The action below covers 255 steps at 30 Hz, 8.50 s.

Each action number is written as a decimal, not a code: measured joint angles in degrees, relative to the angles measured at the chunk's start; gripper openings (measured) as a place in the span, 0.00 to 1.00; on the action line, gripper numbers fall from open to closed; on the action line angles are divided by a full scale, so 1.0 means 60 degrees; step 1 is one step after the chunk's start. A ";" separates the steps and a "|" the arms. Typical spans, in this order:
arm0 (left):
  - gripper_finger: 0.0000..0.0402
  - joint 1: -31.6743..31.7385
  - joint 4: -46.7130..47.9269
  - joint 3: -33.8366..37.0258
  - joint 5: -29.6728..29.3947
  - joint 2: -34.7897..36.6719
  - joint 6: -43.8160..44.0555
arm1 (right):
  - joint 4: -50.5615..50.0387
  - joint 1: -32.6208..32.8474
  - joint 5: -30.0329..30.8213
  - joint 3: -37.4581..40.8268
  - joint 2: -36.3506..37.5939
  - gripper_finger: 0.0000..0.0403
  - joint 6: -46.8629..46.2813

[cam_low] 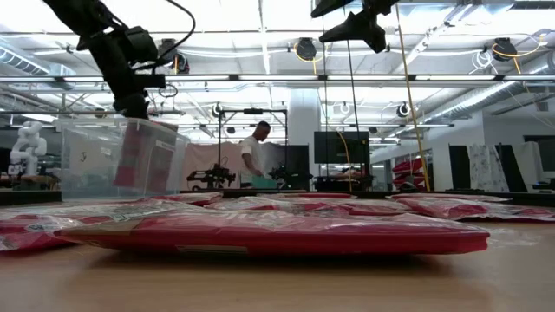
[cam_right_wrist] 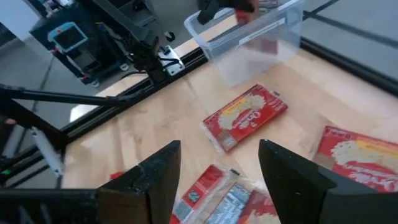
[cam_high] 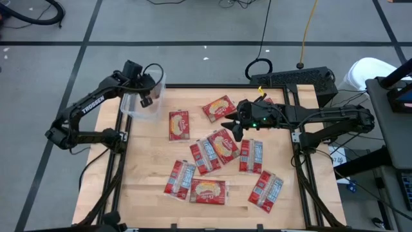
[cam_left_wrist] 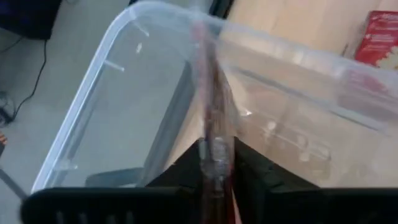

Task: Sort popcorn bags into baskets
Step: Put the red popcorn bag into the transparent container

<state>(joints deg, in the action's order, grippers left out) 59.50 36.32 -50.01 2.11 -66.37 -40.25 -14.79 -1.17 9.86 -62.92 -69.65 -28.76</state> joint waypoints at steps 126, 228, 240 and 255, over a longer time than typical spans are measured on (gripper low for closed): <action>0.06 -0.5954 0.4144 -0.3560 0.0801 0.1564 1.0041 | -0.7490 0.0589 -0.2662 0.0142 -0.0004 0.64 -0.8539; 0.57 -0.6968 -0.1548 -0.4085 0.2487 -0.1450 1.2154 | -0.3816 0.0212 -0.1319 -0.2375 -0.1539 0.01 -0.0120; 0.72 -0.7181 -0.2344 -0.4057 0.3825 -0.2580 1.1779 | -0.3543 0.0448 -0.0919 -0.2375 -0.1657 0.01 -0.0133; 0.06 -0.7208 -0.3591 -0.4059 0.4041 -0.3217 1.2265 | -0.3648 0.0191 -0.0846 -0.2375 -0.1647 0.04 0.0184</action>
<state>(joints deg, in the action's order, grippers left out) 16.25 14.77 -74.37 26.35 -85.67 33.34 -36.67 -0.02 4.79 -77.17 -79.53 -27.65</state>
